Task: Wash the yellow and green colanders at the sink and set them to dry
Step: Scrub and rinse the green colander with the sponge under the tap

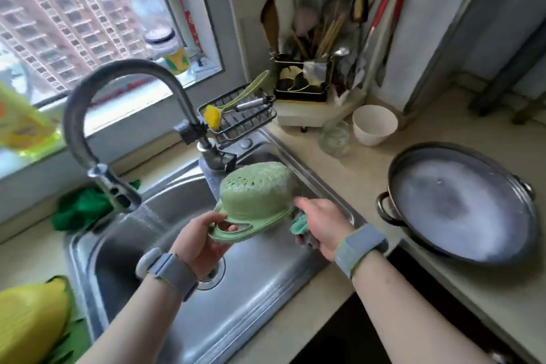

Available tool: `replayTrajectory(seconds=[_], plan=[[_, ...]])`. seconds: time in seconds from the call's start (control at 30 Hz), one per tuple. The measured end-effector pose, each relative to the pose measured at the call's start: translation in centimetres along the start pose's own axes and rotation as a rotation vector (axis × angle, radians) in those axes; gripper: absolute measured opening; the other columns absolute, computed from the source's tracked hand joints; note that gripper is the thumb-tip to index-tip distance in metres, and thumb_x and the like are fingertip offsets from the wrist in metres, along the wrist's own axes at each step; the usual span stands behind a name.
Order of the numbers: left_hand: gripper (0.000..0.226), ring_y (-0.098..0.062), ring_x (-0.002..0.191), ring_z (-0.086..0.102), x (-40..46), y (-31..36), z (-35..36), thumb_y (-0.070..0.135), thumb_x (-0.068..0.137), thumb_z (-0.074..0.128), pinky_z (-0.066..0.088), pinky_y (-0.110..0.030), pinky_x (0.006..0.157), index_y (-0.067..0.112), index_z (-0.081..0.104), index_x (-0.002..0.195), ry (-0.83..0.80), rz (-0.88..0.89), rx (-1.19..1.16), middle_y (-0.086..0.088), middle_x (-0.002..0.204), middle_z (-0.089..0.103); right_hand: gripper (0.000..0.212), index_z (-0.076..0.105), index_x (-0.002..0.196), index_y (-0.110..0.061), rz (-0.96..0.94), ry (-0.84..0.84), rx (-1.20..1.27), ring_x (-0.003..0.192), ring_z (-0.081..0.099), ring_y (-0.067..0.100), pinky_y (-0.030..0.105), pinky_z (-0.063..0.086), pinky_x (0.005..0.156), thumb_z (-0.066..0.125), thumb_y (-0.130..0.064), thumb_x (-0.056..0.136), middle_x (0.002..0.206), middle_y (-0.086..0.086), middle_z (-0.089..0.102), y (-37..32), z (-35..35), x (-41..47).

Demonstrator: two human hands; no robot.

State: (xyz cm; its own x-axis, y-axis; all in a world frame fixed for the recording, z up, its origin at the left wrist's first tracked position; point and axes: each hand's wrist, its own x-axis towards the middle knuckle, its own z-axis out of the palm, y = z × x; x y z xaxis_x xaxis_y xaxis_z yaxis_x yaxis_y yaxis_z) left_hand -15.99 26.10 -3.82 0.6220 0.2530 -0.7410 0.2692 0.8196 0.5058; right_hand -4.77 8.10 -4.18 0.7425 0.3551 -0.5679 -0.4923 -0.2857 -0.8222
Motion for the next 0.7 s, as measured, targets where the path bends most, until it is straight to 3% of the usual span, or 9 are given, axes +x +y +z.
replayTrajectory(seconds=[0.1,0.27,0.33,0.47,0.6,0.7], plan=[[0.014,-0.017,0.049,0.065,-0.6,1.3,-8.7,0.004,0.091,0.047,0.055,-0.022,0.049,-0.002,0.059,0.096,0.147,0.016,-0.035,-0.014,0.068,0.066,0.039,0.059,0.058,-0.011,0.047,-0.144,-0.129,0.045,0.047,0.026,0.024,0.033,0.041,0.053,-0.035,0.089,0.047,0.010,0.058,2.3,7.5,0.0],[0.017,-0.018,0.047,0.067,-1.8,2.4,-16.7,0.005,0.092,0.047,0.055,-0.023,0.043,-0.003,0.061,0.098,0.276,-0.005,-0.085,-0.015,0.067,0.071,0.035,0.055,0.074,-0.005,0.141,-0.229,-0.141,0.039,0.041,0.022,0.022,0.029,0.040,0.053,-0.034,0.093,0.042,0.006,0.050,4.9,15.8,0.2],[0.017,-0.017,0.048,0.067,-1.9,2.7,-17.7,0.003,0.093,0.045,0.055,-0.023,0.043,-0.003,0.061,0.096,0.310,0.011,-0.116,-0.016,0.068,0.071,0.034,0.056,0.075,-0.005,0.175,-0.226,-0.145,0.040,0.041,0.022,0.021,0.029,0.039,0.052,-0.033,0.093,0.043,0.007,0.053,5.5,17.6,0.7],[0.018,-0.020,0.065,0.062,-0.9,3.9,-19.6,0.002,0.092,0.044,0.057,-0.025,0.046,0.001,0.061,0.099,0.389,0.060,-0.199,-0.017,0.082,0.065,0.024,0.058,0.077,-0.011,0.256,-0.217,-0.050,0.043,0.045,0.021,0.021,0.029,0.043,0.052,-0.028,0.091,0.069,0.014,0.062,5.8,21.3,2.1],[0.011,-0.020,0.055,0.067,0.6,4.8,-19.1,0.007,0.095,0.051,0.059,-0.027,0.048,0.001,0.060,0.093,0.457,0.101,-0.204,-0.017,0.083,0.063,0.023,0.060,0.081,-0.007,0.228,-0.244,-0.092,0.042,0.047,0.021,0.018,0.031,0.036,0.054,-0.026,0.093,0.064,0.010,0.061,5.4,22.5,3.4],[0.014,-0.025,0.071,0.068,2.1,5.6,-18.2,0.014,0.096,0.054,0.062,-0.030,0.055,0.002,0.060,0.102,0.517,0.141,-0.199,-0.018,0.091,0.065,0.013,0.061,0.088,-0.011,0.179,-0.262,-0.156,0.044,0.047,0.020,0.019,0.030,0.039,0.057,-0.024,0.089,0.067,0.005,0.060,5.1,23.0,4.9]])
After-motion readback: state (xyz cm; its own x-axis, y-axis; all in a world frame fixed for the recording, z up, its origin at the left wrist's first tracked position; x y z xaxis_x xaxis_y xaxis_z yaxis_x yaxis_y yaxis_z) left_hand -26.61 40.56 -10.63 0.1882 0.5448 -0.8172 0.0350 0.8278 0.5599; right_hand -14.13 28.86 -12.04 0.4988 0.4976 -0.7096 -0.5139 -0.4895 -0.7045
